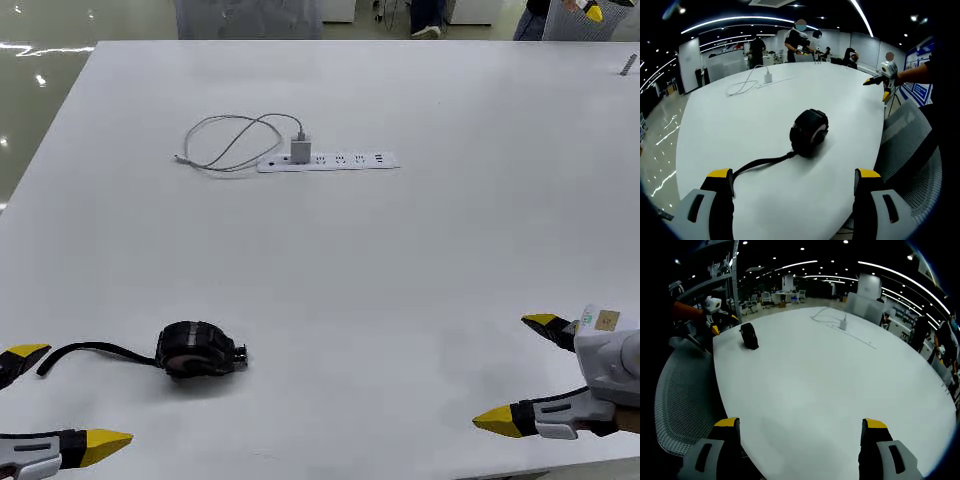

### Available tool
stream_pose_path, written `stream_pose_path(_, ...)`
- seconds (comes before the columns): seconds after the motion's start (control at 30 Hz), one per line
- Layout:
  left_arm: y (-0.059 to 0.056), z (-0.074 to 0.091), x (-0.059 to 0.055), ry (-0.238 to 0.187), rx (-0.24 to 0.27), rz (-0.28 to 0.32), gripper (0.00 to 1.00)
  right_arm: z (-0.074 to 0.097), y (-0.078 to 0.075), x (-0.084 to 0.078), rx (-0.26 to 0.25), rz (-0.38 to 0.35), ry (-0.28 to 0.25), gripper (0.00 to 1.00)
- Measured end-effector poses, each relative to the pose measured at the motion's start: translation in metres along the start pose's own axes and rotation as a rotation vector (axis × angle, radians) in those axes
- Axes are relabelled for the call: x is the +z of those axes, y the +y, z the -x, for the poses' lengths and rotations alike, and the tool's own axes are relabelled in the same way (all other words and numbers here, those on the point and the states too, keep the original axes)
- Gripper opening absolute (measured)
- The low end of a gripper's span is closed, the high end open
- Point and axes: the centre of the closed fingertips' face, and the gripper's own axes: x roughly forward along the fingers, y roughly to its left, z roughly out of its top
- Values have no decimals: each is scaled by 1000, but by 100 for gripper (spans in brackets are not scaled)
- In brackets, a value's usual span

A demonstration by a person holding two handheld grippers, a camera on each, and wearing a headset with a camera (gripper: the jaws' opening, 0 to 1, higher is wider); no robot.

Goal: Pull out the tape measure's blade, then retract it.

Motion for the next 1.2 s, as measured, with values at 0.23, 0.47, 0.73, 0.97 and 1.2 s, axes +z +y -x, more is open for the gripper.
stream_pose_path(0.23, -4, -5, 12, 1, -77, -33, 99, -7, 3, 9, 39, 33, 17, 99)
stream_pose_path(0.47, -4, -15, 18, 59, -145, -119, 98, -13, 4, 23, 82, 36, 19, 99)
stream_pose_path(0.73, -9, -33, 33, 125, -227, -237, 92, -27, 5, 43, 114, 100, 19, 99)
stream_pose_path(0.97, -12, -53, 46, 185, -278, -337, 91, -44, 12, 57, 156, 149, 6, 99)
stream_pose_path(1.2, -15, -69, 48, 252, -328, -398, 82, -58, 20, 71, 193, 178, 14, 99)
